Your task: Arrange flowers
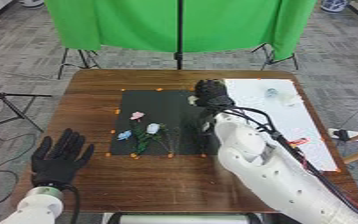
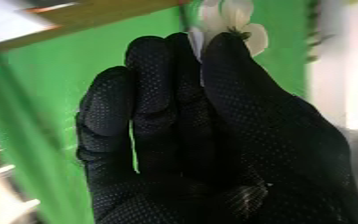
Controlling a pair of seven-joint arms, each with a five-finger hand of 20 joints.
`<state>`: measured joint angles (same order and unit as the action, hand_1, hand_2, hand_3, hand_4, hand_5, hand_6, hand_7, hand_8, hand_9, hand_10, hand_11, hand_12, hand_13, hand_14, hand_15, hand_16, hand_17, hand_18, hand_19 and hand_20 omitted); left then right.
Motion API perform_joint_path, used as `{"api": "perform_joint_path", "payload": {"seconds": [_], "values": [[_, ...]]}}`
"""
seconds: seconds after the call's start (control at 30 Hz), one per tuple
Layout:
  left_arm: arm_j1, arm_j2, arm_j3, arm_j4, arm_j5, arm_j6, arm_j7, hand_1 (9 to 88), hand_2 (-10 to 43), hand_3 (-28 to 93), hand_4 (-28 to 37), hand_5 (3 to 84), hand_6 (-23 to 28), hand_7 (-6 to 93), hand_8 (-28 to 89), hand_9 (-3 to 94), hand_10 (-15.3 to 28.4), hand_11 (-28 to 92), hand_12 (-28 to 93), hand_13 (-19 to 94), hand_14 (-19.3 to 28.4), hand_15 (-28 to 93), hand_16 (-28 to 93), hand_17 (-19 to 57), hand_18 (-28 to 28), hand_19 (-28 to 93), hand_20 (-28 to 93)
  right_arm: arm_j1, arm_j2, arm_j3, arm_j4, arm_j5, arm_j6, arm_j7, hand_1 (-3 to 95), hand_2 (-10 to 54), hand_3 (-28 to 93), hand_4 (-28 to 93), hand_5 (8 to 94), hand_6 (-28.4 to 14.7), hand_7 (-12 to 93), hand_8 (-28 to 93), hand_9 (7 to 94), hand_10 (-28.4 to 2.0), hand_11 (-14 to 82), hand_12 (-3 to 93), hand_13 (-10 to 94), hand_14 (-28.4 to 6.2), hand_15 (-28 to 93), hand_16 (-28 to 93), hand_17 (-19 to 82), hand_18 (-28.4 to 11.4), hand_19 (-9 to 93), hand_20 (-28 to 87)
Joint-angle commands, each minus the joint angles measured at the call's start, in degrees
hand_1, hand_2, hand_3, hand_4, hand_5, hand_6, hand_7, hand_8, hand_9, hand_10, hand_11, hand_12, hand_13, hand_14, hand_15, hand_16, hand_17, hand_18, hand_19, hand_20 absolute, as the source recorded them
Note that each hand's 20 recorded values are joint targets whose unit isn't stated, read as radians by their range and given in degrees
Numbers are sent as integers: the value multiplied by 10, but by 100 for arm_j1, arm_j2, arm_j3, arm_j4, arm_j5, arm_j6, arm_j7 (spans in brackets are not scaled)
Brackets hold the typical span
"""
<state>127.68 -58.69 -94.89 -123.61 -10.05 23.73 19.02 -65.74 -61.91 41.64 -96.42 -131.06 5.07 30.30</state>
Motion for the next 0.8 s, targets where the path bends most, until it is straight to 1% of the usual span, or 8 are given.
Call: {"api": "perform_joint_path", "payload": {"seconds": [0.03, 0.33, 0.43, 0.57, 0.63, 0.7, 0.77, 0.8], "values": [[1, 5, 27, 55, -13, 89, -99, 286, 140, 759, -283, 492, 77, 216, -113, 436, 160, 329, 131, 337, 161, 563, -64, -47, 154, 427, 199, -50, -248, -374, -394, -123, -574, -129, 605, -60, 704, -283, 644, -15, 415, 102, 719, -122, 210, 501, 619, -70, 501, 410, 348, -207, 827, 348], [-59, 8, -4, 91, 10, 146, -165, 285, 138, 760, -283, 492, 77, 215, -113, 436, 160, 329, 131, 337, 161, 562, -64, -47, 154, 428, 199, -123, -165, -542, -655, -298, -655, -248, 596, -61, 701, -282, 645, -17, 419, 104, 720, -125, 196, 497, 617, -76, 492, 408, 344, -210, 826, 352], [-41, 10, -5, 84, -11, 146, -186, 285, 138, 760, -283, 492, 78, 216, -112, 436, 161, 329, 131, 337, 162, 563, -63, -47, 154, 428, 199, -165, -131, -618, -696, -433, -653, -256, 583, -63, 700, -281, 644, -19, 417, 102, 719, -127, 192, 495, 618, -85, 495, 403, 344, -211, 827, 352], [102, 20, -50, -11, -12, 90, -169, 286, 138, 759, -283, 493, 78, 216, -113, 436, 161, 329, 131, 338, 161, 562, -64, -47, 154, 429, 199, -223, -43, -739, -822, -437, -710, -75, 581, -65, 695, -280, 642, -20, 415, 101, 720, -127, 190, 494, 616, -87, 501, 394, 343, -212, 826, 353], [100, 17, -64, 16, 6, 73, -198, 286, 138, 760, -283, 493, 78, 216, -113, 436, 161, 329, 131, 338, 161, 562, -64, -47, 155, 429, 198, -254, -41, -752, -794, -494, -695, -74, 582, -67, 694, -280, 642, -21, 413, 100, 720, -127, 189, 493, 614, -87, 502, 394, 343, -212, 826, 353], [61, 11, -67, 62, -71, 93, -251, 285, 138, 760, -283, 493, 78, 217, -113, 436, 161, 329, 131, 338, 161, 562, -64, -47, 155, 429, 198, -342, -53, -664, -773, -423, -762, -125, 582, -68, 694, -280, 642, -21, 412, 99, 720, -128, 189, 495, 614, -87, 502, 393, 343, -212, 826, 352], [39, -22, -84, 88, -332, 81, -280, 286, 138, 759, -283, 493, 78, 217, -113, 436, 161, 330, 131, 338, 161, 563, -64, -47, 155, 429, 198, -436, -66, -571, -753, -332, -783, -117, 581, -68, 695, -280, 642, -21, 411, 99, 720, -127, 188, 493, 614, -88, 503, 390, 342, -212, 826, 353], [33, -32, -92, 115, -385, 19, -309, 285, 138, 760, -283, 493, 78, 216, -113, 436, 161, 330, 131, 338, 161, 563, -64, -47, 155, 429, 198, -450, -68, -569, -701, -401, -746, -139, 580, -69, 694, -280, 642, -22, 411, 99, 721, -127, 187, 492, 614, -88, 503, 389, 342, -212, 826, 353]]}}
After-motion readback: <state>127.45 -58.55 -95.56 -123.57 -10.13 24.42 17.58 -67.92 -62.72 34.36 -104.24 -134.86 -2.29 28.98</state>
